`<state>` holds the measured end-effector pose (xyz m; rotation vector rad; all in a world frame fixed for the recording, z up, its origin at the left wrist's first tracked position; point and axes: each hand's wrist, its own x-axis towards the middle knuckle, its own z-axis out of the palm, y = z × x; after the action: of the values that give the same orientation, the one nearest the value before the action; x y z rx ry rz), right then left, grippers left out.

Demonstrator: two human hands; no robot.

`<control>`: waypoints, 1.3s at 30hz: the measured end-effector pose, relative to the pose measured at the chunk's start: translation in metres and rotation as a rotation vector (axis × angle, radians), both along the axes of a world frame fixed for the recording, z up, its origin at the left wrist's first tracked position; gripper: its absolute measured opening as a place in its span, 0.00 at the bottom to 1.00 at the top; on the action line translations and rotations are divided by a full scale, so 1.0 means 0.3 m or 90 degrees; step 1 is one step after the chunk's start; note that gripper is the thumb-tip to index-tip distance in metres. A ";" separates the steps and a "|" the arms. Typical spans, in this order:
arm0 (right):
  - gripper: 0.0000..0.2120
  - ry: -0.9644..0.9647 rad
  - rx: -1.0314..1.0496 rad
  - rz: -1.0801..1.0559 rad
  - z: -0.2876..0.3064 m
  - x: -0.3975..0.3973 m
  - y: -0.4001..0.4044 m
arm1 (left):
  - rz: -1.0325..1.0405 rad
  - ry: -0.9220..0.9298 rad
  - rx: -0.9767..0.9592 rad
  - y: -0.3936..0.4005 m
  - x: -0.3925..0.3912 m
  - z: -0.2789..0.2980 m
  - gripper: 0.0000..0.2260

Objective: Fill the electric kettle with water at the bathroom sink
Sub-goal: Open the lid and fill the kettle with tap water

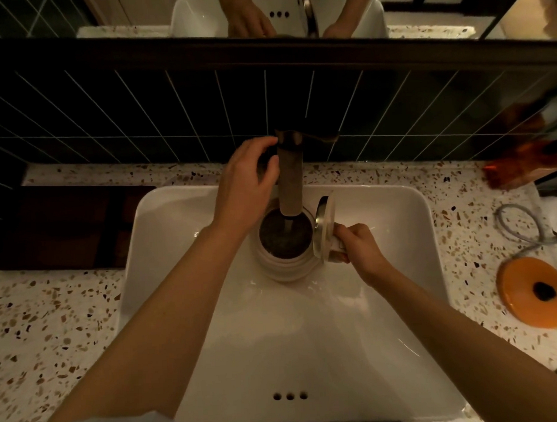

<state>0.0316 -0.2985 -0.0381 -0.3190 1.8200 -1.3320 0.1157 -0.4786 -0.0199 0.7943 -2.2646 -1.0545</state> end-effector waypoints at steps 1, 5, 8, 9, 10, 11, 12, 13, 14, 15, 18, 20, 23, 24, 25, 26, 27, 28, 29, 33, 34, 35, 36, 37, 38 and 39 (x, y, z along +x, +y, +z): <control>0.21 -0.001 0.002 0.003 -0.003 -0.001 0.001 | -0.030 -0.012 -0.048 -0.011 -0.017 0.017 0.16; 0.22 -0.002 0.005 0.005 -0.001 -0.004 0.002 | -0.127 -0.044 -0.257 -0.045 -0.077 0.059 0.19; 0.22 0.001 0.008 0.003 0.002 -0.007 0.000 | -0.194 -0.060 -0.303 -0.052 -0.115 0.073 0.20; 0.22 0.003 0.009 0.000 -0.003 -0.009 -0.001 | -0.218 -0.071 -0.310 -0.049 -0.127 0.072 0.21; 0.22 0.002 0.011 -0.004 -0.007 -0.011 -0.001 | -0.241 -0.084 -0.314 -0.043 -0.136 0.067 0.21; 0.22 0.003 0.014 -0.005 -0.016 -0.015 -0.001 | -0.260 -0.095 -0.313 -0.036 -0.144 0.060 0.21; 0.22 0.005 0.018 -0.003 -0.026 -0.020 0.000 | -0.273 -0.103 -0.307 -0.030 -0.150 0.052 0.21; 0.21 0.011 0.023 0.002 -0.038 -0.026 0.000 | -0.280 -0.106 -0.297 -0.026 -0.154 0.044 0.21; 0.20 0.019 0.029 0.009 -0.049 -0.031 0.002 | -0.283 -0.106 -0.287 -0.026 -0.156 0.039 0.21; 0.19 0.027 0.033 0.017 -0.058 -0.037 0.004 | -0.285 -0.103 -0.280 -0.028 -0.157 0.035 0.21; 0.21 0.033 0.031 0.028 -0.070 -0.051 0.004 | -0.293 -0.100 -0.285 -0.039 -0.154 0.031 0.21; 0.23 0.041 0.031 0.033 -0.065 -0.052 0.003 | -0.299 -0.097 -0.291 -0.037 -0.152 0.027 0.21; 0.25 0.032 0.027 0.029 -0.065 -0.054 0.003 | -0.292 -0.088 -0.288 -0.033 -0.151 0.016 0.22; 0.26 0.029 0.028 0.024 -0.067 -0.055 0.004 | -0.289 -0.089 -0.287 -0.033 -0.151 0.014 0.22; 0.27 0.028 0.029 0.023 -0.070 -0.057 0.005 | -0.288 -0.093 -0.288 -0.033 -0.150 0.013 0.22; 0.27 0.027 0.028 0.024 -0.070 -0.058 0.005 | -0.293 -0.101 -0.295 -0.033 -0.150 0.012 0.22; 0.25 0.031 0.027 0.028 -0.072 -0.059 0.005 | -0.303 -0.114 -0.309 -0.031 -0.150 0.010 0.21; 0.23 0.036 0.026 0.032 -0.074 -0.060 0.005 | -0.316 -0.128 -0.328 -0.026 -0.151 0.008 0.21; 0.23 0.042 0.026 0.034 -0.076 -0.061 0.006 | -0.325 -0.140 -0.345 -0.021 -0.151 0.004 0.22; 0.30 0.057 0.021 0.040 -0.082 -0.061 0.008 | -0.325 -0.168 -0.365 -0.014 -0.147 0.002 0.23; 0.30 0.053 0.021 0.040 -0.079 -0.062 0.008 | -0.325 -0.175 -0.368 -0.012 -0.145 0.003 0.23; 0.29 0.053 0.023 0.042 -0.079 -0.062 0.008 | -0.321 -0.173 -0.361 -0.008 -0.142 0.004 0.22; 0.28 0.053 0.025 0.044 -0.079 -0.063 0.009 | -0.309 -0.157 -0.341 -0.003 -0.136 0.005 0.22; 0.28 0.052 0.026 0.047 -0.078 -0.063 0.009 | -0.282 -0.128 -0.305 0.002 -0.125 0.002 0.21; 0.28 0.049 0.022 0.048 -0.078 -0.063 0.010 | -0.236 -0.089 -0.259 0.007 -0.109 -0.002 0.20; 0.28 0.045 0.019 0.046 -0.080 -0.063 0.012 | -0.173 -0.047 -0.206 0.009 -0.087 -0.010 0.19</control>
<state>0.0126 -0.2948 -0.0620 -0.4169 1.8672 -1.2571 0.0897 -0.4759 -0.0230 0.4068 -2.5698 -0.7482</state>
